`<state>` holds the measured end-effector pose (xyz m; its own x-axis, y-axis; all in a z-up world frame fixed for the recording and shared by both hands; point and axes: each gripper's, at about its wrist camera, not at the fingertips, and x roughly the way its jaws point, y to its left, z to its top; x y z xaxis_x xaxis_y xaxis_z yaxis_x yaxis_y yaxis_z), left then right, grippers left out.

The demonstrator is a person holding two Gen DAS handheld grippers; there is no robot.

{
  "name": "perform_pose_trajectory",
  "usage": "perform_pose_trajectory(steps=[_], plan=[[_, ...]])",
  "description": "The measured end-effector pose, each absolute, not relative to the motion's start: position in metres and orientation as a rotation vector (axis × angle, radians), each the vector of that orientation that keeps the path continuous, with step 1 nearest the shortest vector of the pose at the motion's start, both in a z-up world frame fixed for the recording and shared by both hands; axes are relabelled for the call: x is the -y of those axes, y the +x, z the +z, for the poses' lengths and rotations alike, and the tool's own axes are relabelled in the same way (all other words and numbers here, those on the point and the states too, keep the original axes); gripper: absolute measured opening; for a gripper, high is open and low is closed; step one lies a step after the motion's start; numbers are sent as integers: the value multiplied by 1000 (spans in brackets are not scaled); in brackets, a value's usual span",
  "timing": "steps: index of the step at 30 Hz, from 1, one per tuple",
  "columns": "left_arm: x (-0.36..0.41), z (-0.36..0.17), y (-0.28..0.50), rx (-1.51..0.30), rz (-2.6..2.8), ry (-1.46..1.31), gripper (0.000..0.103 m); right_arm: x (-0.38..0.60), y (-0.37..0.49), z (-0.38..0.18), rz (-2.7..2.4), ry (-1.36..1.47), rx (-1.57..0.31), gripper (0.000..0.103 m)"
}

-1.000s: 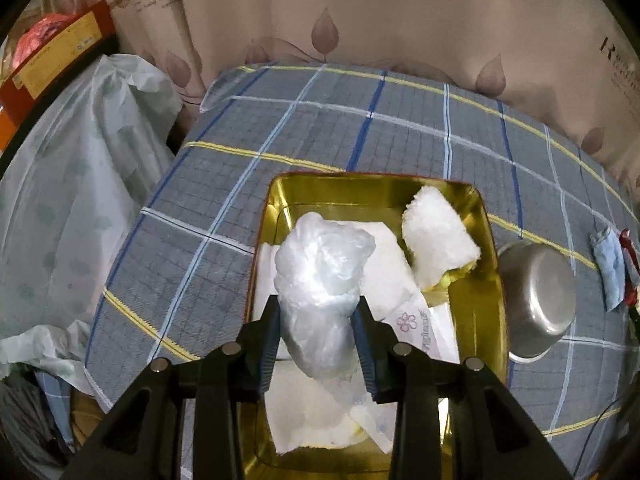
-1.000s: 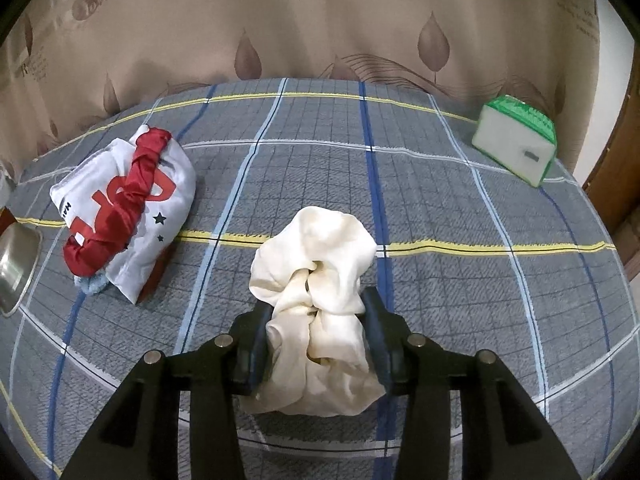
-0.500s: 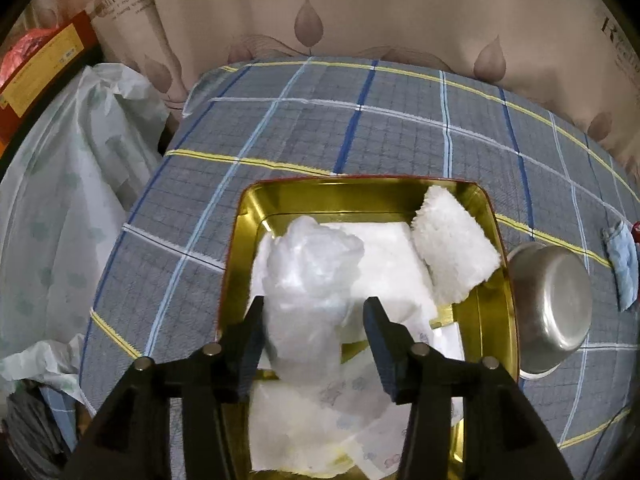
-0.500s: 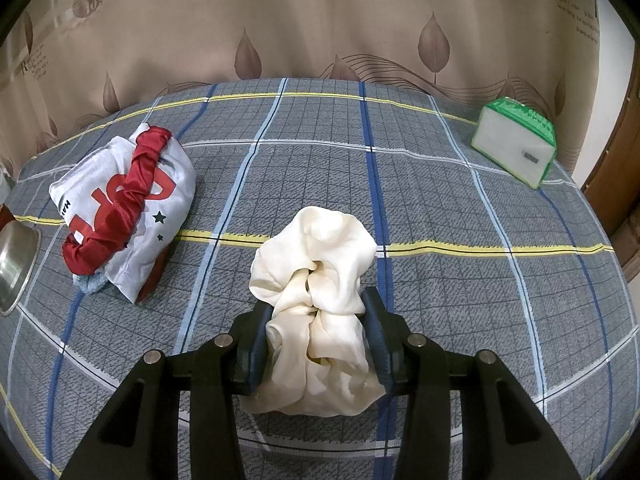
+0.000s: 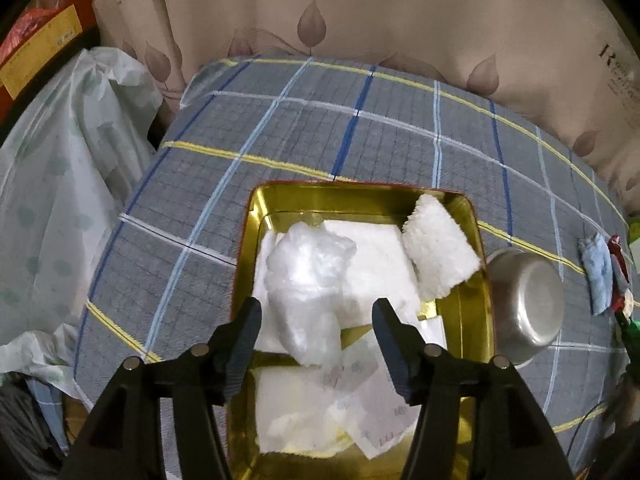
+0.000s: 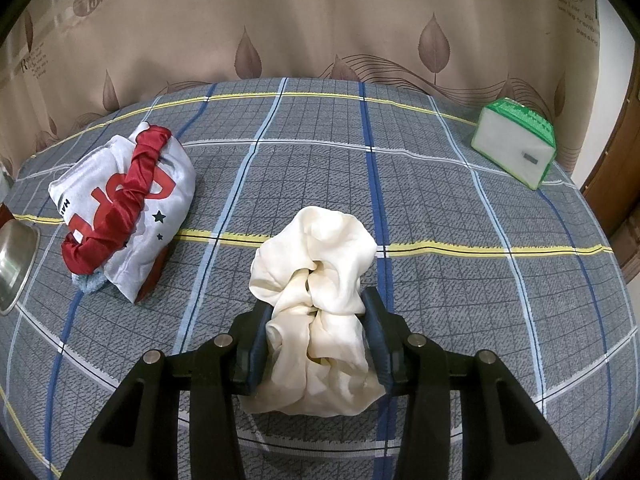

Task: Organize soft objects
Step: 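Open the left tool to release the plastic bag in the tray, withdraw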

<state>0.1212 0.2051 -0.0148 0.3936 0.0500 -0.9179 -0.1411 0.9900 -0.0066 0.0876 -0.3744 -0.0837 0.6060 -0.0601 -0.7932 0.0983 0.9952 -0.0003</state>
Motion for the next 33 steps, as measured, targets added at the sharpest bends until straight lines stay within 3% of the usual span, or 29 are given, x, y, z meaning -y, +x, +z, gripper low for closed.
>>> perform_pose_trajectory(steps=[8, 33], plan=[[-191, 9, 86, -1076, 194, 11, 59, 378, 86, -84, -92, 44, -915, 41], [-187, -2, 47, -1019, 300, 21, 59, 382, 88, -83, -93, 39, -918, 39]])
